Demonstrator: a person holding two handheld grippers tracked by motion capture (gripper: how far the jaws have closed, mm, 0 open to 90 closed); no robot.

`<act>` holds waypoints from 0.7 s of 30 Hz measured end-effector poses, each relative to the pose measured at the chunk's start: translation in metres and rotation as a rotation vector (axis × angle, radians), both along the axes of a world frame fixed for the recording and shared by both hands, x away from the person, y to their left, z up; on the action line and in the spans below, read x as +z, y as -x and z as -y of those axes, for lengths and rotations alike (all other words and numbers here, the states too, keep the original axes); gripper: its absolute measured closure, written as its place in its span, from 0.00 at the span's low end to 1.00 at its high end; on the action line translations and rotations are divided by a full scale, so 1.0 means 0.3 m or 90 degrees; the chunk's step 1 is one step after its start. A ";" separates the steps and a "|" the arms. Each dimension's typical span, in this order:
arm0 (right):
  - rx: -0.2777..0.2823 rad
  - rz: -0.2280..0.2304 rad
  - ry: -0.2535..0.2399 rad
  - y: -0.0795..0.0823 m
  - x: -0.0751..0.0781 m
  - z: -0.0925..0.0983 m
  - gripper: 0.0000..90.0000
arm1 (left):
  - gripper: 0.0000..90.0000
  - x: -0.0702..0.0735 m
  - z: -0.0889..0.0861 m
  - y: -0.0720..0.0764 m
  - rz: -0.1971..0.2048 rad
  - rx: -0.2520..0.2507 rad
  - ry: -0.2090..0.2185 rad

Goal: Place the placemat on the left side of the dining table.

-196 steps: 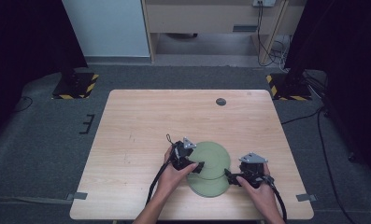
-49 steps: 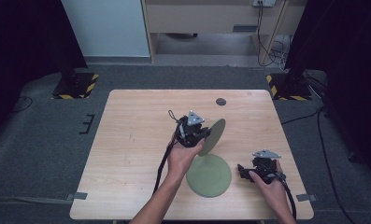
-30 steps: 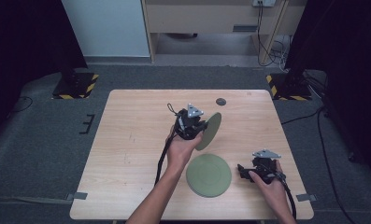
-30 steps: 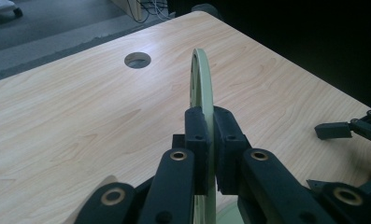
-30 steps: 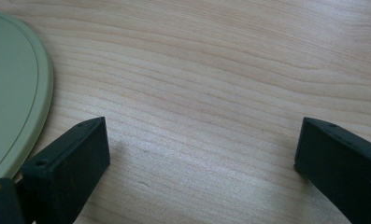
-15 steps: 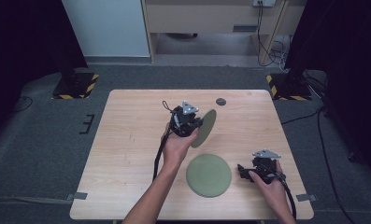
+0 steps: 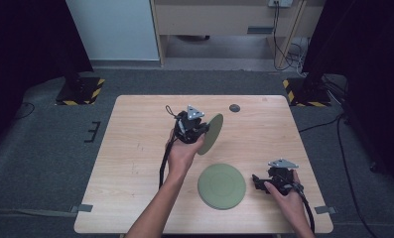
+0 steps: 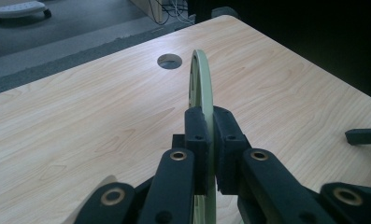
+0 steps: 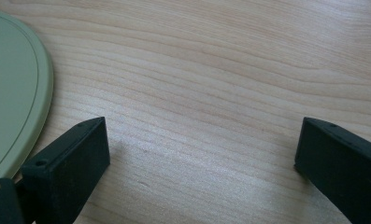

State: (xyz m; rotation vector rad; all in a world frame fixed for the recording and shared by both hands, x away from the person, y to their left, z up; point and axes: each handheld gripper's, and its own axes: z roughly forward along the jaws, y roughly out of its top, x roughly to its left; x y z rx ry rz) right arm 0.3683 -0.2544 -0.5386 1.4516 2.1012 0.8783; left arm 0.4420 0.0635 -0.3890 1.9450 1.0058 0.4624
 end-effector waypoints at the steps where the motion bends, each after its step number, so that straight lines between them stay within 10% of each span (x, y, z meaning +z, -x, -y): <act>1: 0.000 0.000 0.000 0.000 0.000 0.000 0.04 | 0.95 0.000 -0.004 -0.001 0.000 0.001 0.000; 21: 0.000 0.000 -0.001 0.000 0.000 0.000 0.04 | 0.95 0.008 -0.086 -0.010 0.001 0.030 0.002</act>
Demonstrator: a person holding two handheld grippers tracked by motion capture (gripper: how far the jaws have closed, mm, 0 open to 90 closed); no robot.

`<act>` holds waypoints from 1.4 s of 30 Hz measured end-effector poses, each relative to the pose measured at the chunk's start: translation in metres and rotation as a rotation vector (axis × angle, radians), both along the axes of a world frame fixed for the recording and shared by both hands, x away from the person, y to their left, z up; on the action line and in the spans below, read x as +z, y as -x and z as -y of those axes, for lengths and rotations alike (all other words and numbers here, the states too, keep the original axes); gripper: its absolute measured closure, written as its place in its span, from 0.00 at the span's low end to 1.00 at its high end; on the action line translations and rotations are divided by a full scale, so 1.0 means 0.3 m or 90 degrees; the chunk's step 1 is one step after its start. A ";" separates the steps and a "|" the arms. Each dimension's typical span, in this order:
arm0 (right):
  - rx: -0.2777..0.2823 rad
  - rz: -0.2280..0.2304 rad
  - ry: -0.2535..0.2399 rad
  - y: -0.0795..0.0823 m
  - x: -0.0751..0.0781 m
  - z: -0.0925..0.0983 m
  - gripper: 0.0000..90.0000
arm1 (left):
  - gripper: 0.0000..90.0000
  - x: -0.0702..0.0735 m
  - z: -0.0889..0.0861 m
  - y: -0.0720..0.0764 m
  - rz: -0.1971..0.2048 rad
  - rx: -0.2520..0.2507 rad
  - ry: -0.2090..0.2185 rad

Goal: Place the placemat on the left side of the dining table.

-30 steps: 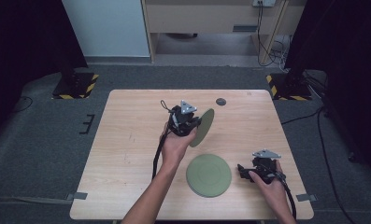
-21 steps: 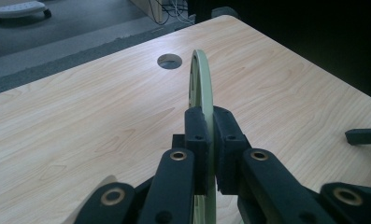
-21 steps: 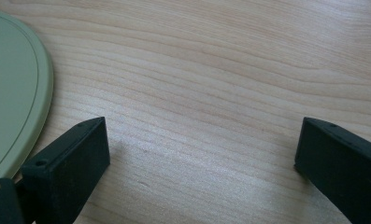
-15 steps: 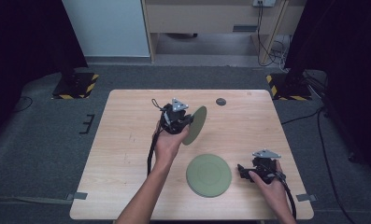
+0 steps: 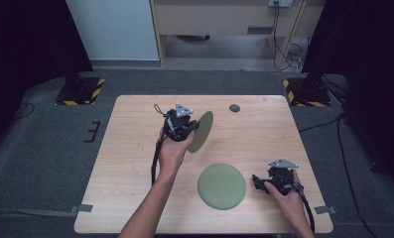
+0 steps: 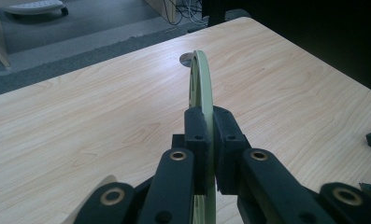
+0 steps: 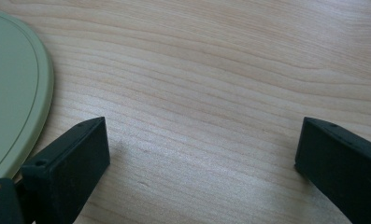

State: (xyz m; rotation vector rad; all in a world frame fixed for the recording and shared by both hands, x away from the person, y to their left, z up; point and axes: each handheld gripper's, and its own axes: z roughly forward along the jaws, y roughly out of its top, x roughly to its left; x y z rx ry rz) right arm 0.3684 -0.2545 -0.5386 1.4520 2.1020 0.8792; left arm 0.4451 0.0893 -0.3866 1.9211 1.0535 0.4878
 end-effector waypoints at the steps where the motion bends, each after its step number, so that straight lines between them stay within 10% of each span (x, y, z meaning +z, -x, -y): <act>1: 0.000 0.000 0.000 0.000 0.000 0.000 0.04 | 0.95 0.001 -0.003 0.000 0.000 0.000 0.000; 42: 0.000 0.000 0.001 0.000 0.000 0.000 0.04 | 0.95 -0.013 -0.280 0.022 -0.001 0.078 0.016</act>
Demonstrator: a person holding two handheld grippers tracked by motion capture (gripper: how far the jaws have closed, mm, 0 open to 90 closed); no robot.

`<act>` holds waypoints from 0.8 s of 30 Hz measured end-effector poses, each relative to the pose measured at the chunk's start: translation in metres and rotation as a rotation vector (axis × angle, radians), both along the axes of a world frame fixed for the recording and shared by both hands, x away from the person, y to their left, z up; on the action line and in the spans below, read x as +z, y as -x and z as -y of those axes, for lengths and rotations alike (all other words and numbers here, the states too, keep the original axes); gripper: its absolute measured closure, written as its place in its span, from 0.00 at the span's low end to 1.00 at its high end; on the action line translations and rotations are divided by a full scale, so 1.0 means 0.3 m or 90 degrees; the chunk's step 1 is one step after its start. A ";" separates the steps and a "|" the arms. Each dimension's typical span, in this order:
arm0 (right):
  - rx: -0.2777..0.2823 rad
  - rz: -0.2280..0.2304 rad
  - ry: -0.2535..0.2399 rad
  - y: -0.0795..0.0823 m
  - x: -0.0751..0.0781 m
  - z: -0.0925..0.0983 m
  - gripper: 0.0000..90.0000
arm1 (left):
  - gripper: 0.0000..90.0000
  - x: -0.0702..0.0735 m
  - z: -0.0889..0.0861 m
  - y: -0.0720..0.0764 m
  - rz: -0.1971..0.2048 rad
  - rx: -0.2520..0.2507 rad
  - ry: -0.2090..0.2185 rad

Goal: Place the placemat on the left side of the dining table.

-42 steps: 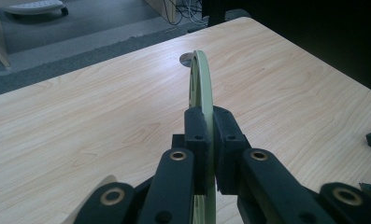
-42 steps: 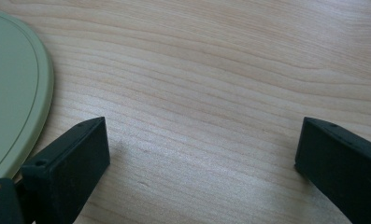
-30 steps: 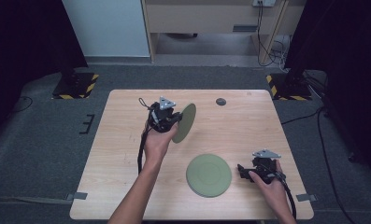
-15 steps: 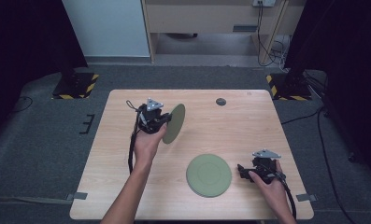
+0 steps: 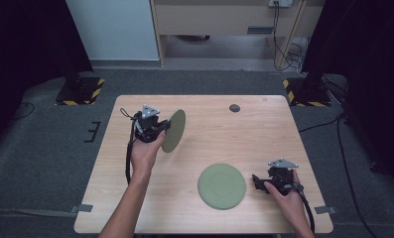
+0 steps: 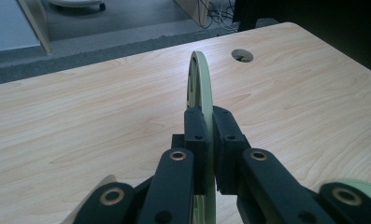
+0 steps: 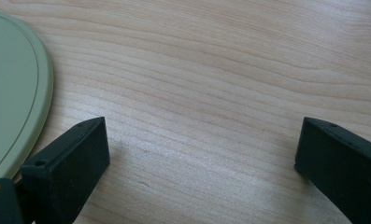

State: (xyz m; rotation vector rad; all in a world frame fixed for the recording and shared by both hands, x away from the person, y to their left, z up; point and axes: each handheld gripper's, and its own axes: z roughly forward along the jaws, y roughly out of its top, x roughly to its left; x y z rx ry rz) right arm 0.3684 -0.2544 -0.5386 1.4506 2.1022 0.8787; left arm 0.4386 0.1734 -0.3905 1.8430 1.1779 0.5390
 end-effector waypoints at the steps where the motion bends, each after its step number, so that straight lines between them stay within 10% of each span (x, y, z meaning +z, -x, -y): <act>1: 0.000 0.000 0.000 0.000 0.000 0.000 0.04 | 0.95 0.000 -0.005 0.000 0.001 0.002 0.001; 24: 0.000 0.000 0.000 0.000 0.000 0.000 0.04 | 0.95 -0.005 -0.115 0.021 0.002 0.034 0.007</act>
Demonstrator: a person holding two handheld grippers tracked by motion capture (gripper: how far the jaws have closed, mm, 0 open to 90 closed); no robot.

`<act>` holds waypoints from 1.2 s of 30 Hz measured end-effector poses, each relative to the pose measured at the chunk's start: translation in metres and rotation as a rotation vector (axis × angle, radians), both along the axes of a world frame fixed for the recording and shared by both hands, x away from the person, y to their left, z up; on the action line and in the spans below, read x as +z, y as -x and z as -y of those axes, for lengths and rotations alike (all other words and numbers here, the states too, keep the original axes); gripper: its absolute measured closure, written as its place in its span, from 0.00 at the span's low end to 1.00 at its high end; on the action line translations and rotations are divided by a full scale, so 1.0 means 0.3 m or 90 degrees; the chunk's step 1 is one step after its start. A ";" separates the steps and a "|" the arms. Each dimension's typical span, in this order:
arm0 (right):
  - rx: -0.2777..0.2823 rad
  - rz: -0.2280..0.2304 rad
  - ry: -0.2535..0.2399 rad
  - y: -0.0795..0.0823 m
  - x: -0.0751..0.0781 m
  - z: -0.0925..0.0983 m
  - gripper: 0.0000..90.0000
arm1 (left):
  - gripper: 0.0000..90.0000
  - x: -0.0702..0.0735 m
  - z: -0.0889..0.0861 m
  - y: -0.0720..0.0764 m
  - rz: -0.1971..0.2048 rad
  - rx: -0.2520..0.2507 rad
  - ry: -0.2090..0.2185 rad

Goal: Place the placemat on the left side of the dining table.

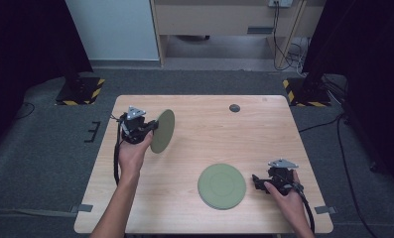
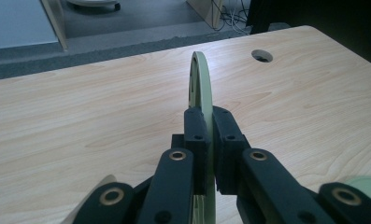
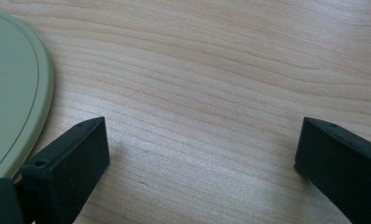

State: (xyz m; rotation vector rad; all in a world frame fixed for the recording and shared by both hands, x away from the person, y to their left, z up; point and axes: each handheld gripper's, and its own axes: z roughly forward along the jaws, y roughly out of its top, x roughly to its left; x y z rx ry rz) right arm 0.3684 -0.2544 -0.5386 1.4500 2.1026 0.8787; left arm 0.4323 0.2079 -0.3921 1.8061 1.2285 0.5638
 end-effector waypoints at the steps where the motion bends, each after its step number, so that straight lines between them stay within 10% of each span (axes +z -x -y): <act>1: 0.000 0.000 0.000 0.000 0.000 0.000 0.04 | 0.95 -0.002 -0.006 0.001 -0.002 0.001 -0.001; 36: 0.001 0.001 0.000 0.000 0.000 0.000 0.04 | 0.95 -0.058 -0.126 0.028 -0.012 0.038 0.013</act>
